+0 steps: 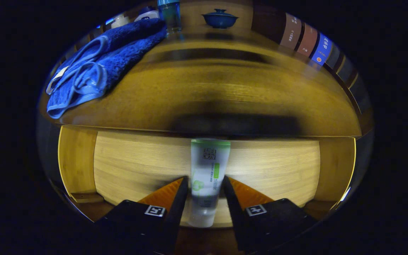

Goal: Pull open the drawer, take out the items inside it, and place them on the countertop above the cabinet.

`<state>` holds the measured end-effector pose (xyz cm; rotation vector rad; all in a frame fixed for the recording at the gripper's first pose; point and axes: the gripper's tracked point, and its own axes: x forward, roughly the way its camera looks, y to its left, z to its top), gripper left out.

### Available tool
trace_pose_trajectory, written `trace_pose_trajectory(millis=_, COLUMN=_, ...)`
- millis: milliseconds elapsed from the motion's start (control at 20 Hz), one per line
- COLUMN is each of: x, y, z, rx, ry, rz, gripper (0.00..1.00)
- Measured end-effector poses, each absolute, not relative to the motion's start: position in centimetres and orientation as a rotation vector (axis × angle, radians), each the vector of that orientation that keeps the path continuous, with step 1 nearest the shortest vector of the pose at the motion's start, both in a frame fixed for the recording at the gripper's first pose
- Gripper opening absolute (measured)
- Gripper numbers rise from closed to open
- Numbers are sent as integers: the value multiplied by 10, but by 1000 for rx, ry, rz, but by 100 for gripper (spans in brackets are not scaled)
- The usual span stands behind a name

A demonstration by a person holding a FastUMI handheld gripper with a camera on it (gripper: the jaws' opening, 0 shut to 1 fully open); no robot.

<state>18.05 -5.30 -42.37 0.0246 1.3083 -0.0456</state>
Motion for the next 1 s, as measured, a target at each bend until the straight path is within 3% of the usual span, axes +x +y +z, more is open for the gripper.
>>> trace_pose_trajectory(millis=100, x=184, y=-54, z=-417, rx=39, ry=1291, rz=-57, gripper=47)
trace_pose_trajectory(millis=250, x=177, y=-43, z=-403, rx=158, ry=1314, rz=-48, gripper=37)
trace_pose_trajectory(millis=1000, x=159, y=-45, z=-299, rx=229, ry=1267, rz=38, gripper=37)
